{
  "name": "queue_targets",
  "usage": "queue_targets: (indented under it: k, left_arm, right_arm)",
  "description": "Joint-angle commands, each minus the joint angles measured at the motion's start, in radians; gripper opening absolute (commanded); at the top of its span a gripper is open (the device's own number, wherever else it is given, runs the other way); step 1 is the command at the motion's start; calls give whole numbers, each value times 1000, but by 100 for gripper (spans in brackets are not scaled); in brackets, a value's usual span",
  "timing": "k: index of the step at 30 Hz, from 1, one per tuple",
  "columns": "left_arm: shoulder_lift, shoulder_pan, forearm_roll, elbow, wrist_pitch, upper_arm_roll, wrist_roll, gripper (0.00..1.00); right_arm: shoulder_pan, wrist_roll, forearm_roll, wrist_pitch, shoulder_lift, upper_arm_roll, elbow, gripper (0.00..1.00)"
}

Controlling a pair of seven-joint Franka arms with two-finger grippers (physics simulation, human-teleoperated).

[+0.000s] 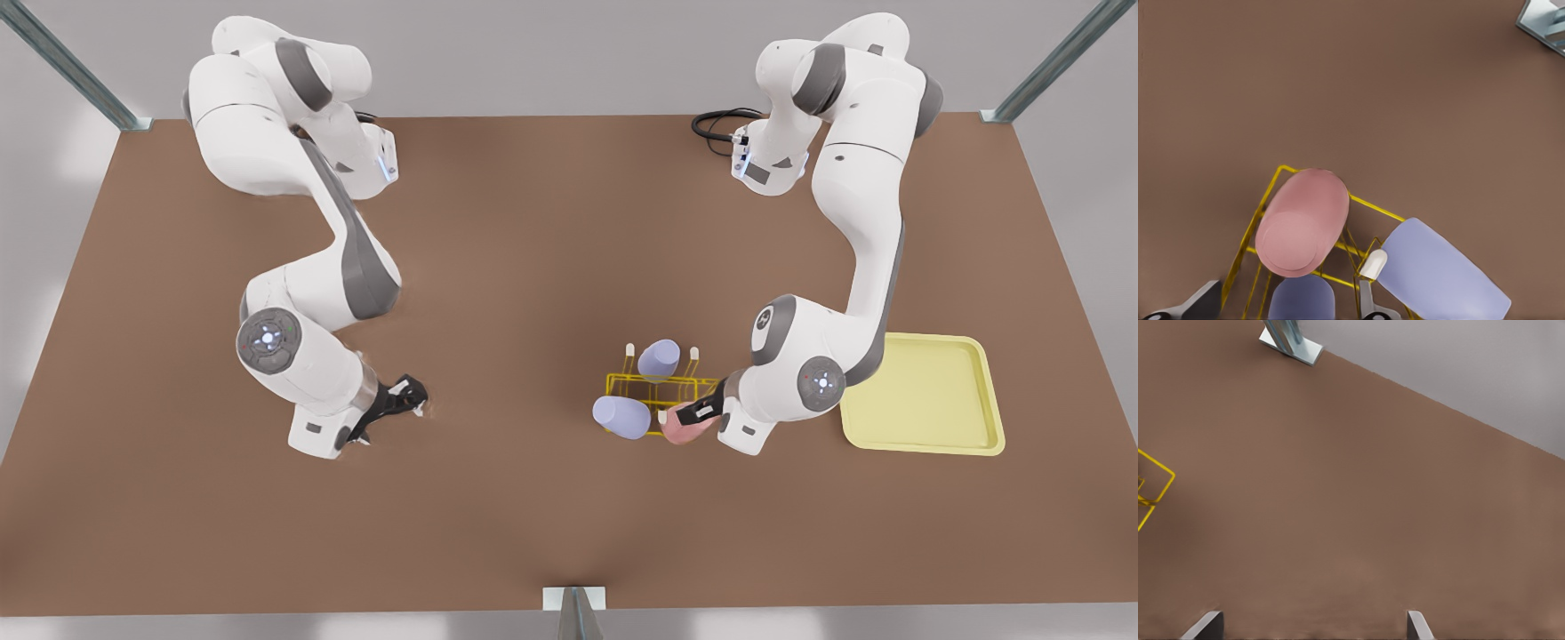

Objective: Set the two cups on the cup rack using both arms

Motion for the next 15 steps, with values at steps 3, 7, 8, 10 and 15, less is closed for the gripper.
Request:
queue_targets:
  k: [3, 7, 8, 10, 15]
  left_arm:
    - [-25, 108, 68, 82, -170, 5, -111, 100]
    - [-96, 224, 320, 278, -588, 8, 717, 100]
    - [-122, 226, 325, 278, -666, 7, 779, 100]
    - [-438, 45, 262, -50, -554, 202, 774, 100]
    - [-381, 49, 259, 22, -663, 145, 770, 100]
  right_arm:
    - [-100, 4, -114, -446, -257, -76, -143, 100]
    - [-102, -3, -76, -432, -416, -163, -276, 100]
    - [-105, 3, -38, -432, -445, -166, -307, 100]
    - [-110, 21, 1, -432, -483, -174, -361, 100]
    - [-110, 23, 8, -429, -502, -180, -373, 100]
